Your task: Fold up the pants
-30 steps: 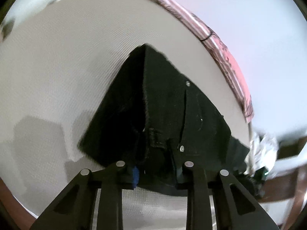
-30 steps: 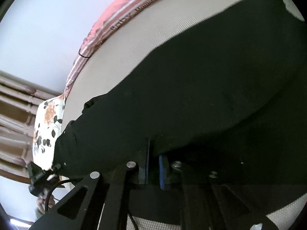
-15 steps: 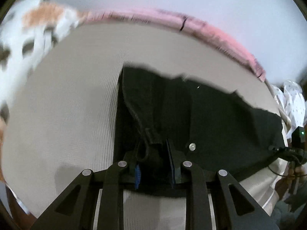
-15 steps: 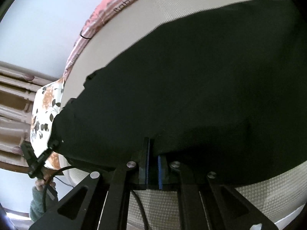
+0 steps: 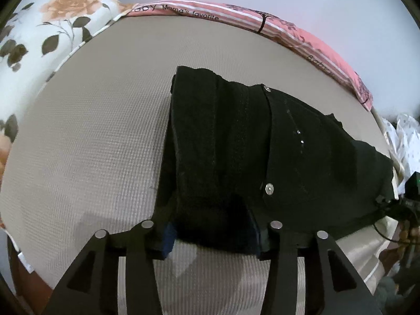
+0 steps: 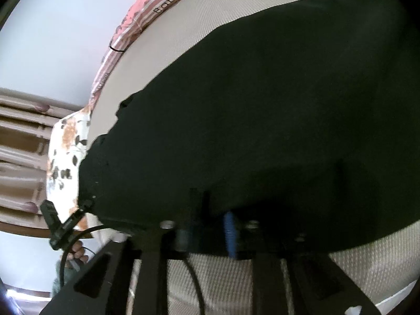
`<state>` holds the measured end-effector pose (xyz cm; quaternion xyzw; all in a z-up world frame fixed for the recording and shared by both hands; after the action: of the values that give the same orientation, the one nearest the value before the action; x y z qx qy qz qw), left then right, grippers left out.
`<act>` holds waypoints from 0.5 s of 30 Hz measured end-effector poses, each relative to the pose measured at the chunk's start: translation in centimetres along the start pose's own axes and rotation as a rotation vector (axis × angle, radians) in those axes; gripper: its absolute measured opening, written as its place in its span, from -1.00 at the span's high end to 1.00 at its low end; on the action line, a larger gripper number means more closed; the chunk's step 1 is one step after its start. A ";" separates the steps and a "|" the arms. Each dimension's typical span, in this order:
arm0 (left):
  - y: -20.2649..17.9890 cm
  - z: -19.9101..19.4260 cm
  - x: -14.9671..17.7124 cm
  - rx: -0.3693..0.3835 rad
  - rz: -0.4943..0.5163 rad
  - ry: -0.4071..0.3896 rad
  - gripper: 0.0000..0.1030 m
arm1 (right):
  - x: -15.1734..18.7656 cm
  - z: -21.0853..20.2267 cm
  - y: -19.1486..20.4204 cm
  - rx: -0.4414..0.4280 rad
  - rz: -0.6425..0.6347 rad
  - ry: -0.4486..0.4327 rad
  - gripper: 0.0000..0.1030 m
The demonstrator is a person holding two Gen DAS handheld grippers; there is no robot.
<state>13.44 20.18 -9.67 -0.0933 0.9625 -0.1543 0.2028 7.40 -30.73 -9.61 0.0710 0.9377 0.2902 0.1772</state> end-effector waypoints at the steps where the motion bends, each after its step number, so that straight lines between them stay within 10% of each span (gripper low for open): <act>1: 0.1 -0.5 0.2 0.000 0.001 -0.006 -0.01 | 0.0 -0.4 0.0 0.002 -0.001 -0.006 0.32; 8: -0.4 -4.9 0.9 -0.060 0.001 -0.122 -0.08 | 0.5 -6.4 -3.5 0.043 0.011 -0.094 0.29; 15: -10.4 -6.4 2.9 0.024 0.278 -0.189 -0.08 | -0.6 -11.6 -10.7 0.145 0.155 -0.240 0.29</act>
<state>9.35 11.42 -1.64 0.0291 0.9408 -0.1269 0.3129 3.25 -45.69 -6.58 0.1901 0.9201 0.2239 0.2593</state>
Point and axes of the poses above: each gripper's, at about its wrist camera, not at the fingertips, and z roughly the way its jaws point, y to its left, x to its underside, the point moved 2 cm from there along z, roughly the way its jaws point, and after that the axes turned 14 degrees about -z, right-handed, at the moved point
